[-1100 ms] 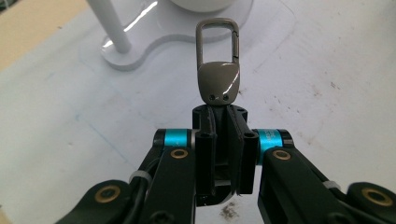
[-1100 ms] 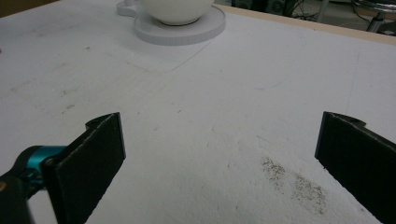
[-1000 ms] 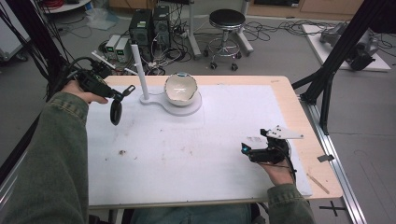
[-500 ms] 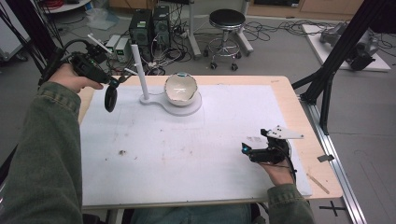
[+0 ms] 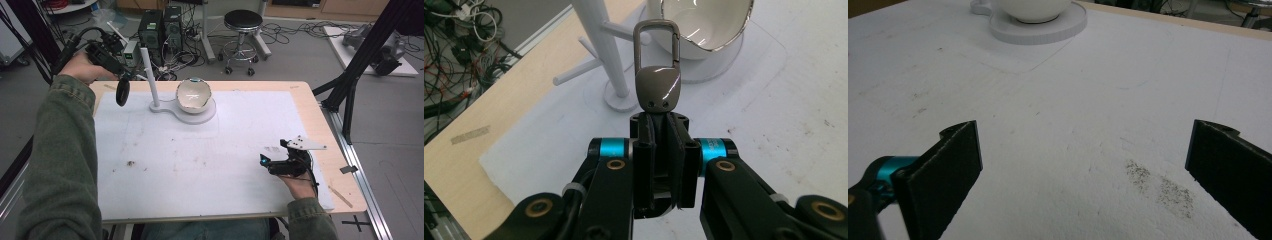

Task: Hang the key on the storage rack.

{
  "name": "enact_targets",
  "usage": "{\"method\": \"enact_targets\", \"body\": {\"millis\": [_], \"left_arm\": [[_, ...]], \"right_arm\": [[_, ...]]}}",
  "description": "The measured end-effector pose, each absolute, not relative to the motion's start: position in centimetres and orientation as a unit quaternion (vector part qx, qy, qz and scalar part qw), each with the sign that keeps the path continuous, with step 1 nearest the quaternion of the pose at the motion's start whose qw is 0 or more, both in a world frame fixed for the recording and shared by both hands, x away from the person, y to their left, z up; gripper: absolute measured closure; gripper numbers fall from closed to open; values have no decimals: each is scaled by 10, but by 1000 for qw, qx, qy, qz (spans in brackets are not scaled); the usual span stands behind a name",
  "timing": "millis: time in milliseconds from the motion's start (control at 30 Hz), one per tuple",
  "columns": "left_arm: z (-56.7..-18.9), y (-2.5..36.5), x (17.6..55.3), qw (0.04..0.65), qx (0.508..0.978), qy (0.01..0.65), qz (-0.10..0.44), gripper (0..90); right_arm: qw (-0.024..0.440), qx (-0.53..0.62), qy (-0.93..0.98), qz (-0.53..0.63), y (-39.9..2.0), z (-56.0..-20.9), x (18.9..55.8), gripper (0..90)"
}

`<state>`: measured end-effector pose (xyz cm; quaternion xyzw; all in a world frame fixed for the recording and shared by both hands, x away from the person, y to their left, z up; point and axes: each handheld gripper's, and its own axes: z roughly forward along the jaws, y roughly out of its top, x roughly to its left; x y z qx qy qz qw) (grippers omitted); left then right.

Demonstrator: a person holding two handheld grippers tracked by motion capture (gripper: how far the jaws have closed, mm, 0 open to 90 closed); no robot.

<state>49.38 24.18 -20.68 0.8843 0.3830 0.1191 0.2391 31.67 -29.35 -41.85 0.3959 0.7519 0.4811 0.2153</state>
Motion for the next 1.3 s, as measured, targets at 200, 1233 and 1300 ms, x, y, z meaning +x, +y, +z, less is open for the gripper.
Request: {"method": "enact_targets", "body": {"millis": [200,1233,1300], "left_arm": [[-214,238,501,256,874,395,118,821],[-238,222,499,227,881,398,115,134],[-238,222,495,243,872,408,119,65]], "right_arm": [[211,398,753,479,-291,-419,316,6],[209,397,755,479,-290,-419,319,6],[207,398,756,476,-290,-419,319,6]]}}
